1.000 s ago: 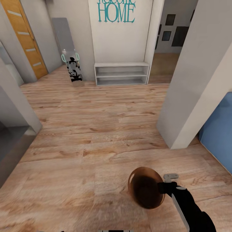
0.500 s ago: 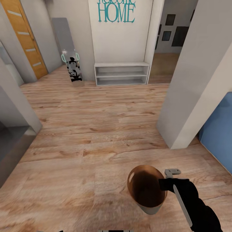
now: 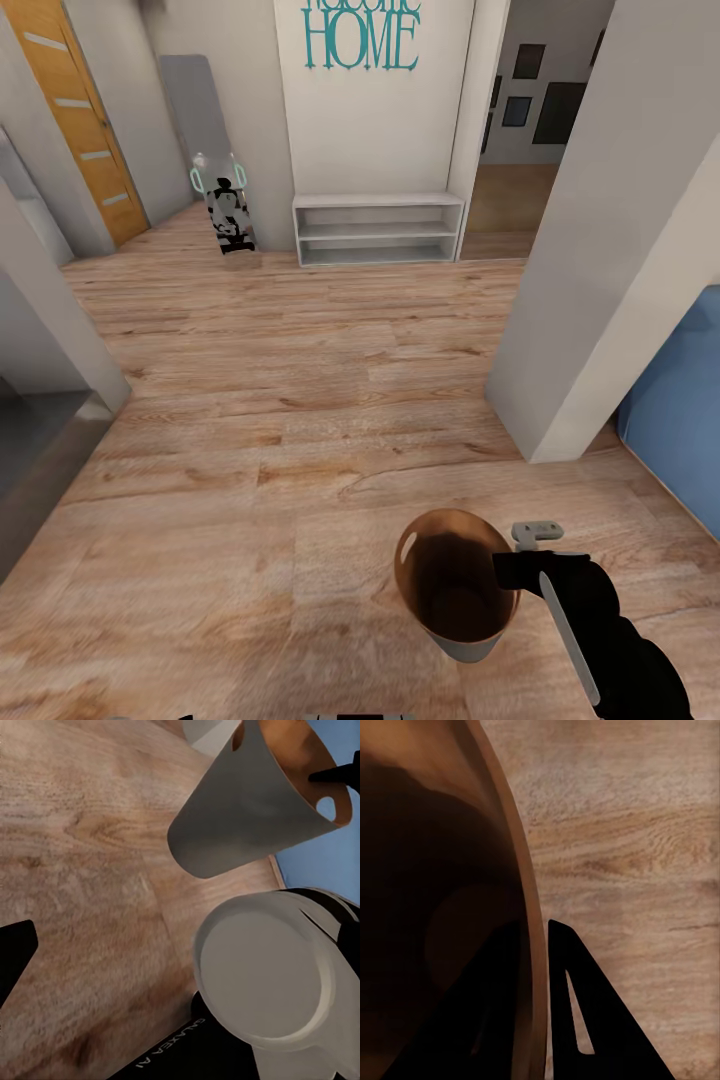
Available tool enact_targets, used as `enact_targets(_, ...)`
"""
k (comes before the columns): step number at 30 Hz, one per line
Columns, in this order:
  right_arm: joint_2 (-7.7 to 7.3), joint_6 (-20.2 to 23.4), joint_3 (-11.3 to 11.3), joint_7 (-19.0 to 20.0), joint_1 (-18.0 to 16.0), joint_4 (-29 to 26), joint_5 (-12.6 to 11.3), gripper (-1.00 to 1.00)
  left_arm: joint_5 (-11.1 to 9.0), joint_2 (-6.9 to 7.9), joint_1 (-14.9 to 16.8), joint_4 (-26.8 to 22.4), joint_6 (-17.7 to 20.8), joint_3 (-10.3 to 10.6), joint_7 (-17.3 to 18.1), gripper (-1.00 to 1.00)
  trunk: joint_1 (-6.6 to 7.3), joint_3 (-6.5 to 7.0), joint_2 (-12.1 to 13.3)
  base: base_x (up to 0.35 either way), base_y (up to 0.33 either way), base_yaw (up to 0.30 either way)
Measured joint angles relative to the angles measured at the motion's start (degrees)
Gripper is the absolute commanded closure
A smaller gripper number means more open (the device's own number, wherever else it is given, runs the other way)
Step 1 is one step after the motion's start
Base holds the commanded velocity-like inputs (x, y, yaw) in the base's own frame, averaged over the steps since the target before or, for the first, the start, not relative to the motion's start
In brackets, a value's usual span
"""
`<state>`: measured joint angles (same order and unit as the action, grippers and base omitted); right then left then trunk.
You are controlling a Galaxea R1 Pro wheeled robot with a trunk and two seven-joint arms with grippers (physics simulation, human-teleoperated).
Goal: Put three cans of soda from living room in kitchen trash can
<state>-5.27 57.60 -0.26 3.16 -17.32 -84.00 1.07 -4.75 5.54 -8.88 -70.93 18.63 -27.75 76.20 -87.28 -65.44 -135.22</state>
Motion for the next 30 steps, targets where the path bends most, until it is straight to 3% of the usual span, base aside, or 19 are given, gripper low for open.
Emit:
enact_targets(25, 0.05, -0.1, 0.1, 0.0, 0.1, 0.0, 0.0, 1.0, 0.0, 0.06, 0.0, -0.6, 0.1, 0.0, -0.1, -1.0, 0.0, 1.96, 0.0, 0.0, 0.0, 0.0)
enact_targets(30, 0.01, -0.1, 0.0, 0.0, 0.3, 0.1, 0.1, 1.0, 0.0, 0.99, 0.0, -0.7, 0.0, -0.1, -0.2, -1.0, 0.0, 2.43, 0.0, 0.0, 0.0, 0.0)
